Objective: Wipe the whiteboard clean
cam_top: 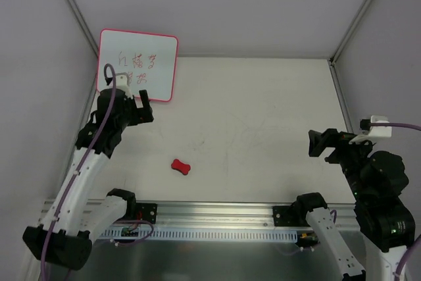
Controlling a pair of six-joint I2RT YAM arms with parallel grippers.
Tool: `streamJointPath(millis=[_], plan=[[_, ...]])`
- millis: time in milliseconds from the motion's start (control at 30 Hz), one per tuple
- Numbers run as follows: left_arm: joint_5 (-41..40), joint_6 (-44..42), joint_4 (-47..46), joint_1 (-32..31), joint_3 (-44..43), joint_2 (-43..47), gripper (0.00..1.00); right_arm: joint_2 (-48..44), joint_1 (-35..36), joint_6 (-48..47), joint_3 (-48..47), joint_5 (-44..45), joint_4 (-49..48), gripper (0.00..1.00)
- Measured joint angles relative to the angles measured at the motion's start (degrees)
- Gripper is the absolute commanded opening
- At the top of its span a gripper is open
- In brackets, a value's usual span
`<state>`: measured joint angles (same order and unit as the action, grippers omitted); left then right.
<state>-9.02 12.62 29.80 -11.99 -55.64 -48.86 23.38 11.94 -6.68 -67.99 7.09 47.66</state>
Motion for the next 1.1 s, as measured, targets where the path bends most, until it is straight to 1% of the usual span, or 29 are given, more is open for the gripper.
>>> streamJointPath(millis=[67, 167, 233, 267, 367, 500, 567, 700, 733, 833, 867, 1100], plan=[[0.7, 0.5, -2.8, 0.7, 0.9, -5.9, 0.99, -0.5, 0.0, 1.3, 3.2, -1.1, -0.5, 0.99], [3.1, 0.9, -8.0, 3.9, 3.2, -13.6, 0.99, -1.7, 0.0, 2.3, 7.4, -2.8, -0.6, 0.99], [4.0, 0.7, -11.1, 6.0, 3.3, -18.8, 0.99, -2.7, 0.0, 2.7, 9.6, -3.9, -0.5, 0.99], [4.1, 0.4, -12.8, 6.8, 3.0, -21.8, 0.94, -3.1, 0.0, 2.8, 10.1, -4.5, -0.5, 0.99], [6.0, -1.2, -16.9, 9.3, 0.3, -32.8, 0.87, -4.2, 0.0, 2.9, 10.5, -6.7, -0.7, 0.99], [9.8, -2.9, -19.6, 11.1, -4.6, -43.5, 0.86, -5.1, 0.0, 2.8, 10.5, -8.8, -1.0, 0.99], [11.1, -3.2, -20.3, 11.3, -6.7, -47.1, 0.86, -5.2, 0.0, 2.6, 10.5, -9.4, -1.0, 0.99], [13.0, -3.8, -20.8, 11.3, -10.1, -51.1, 0.85, -5.4, 0.0, 1.6, 10.5, -9.5, -0.9, 0.99], [13.4, -4.2, -21.0, 11.4, -11.1, -51.8, 0.82, -5.6, 0.0, 1.3, 10.5, -9.5, -0.9, 0.99], [14.5, -5.2, -21.6, 12.1, -13.9, -53.9, 0.79, -5.9, 0.0, 0.5, 10.4, -9.4, -0.9, 0.99], [14.7, -5.5, -21.7, 12.2, -14.7, -54.6, 0.77, -5.9, 0.0, 0.3, 10.3, -9.4, -0.9, 0.99], [14.9, -6.4, -21.6, 13.2, -16.3, -57.2, 0.76, -5.9, 0.0, -1.1, 9.4, -8.8, -0.7, 0.99]])
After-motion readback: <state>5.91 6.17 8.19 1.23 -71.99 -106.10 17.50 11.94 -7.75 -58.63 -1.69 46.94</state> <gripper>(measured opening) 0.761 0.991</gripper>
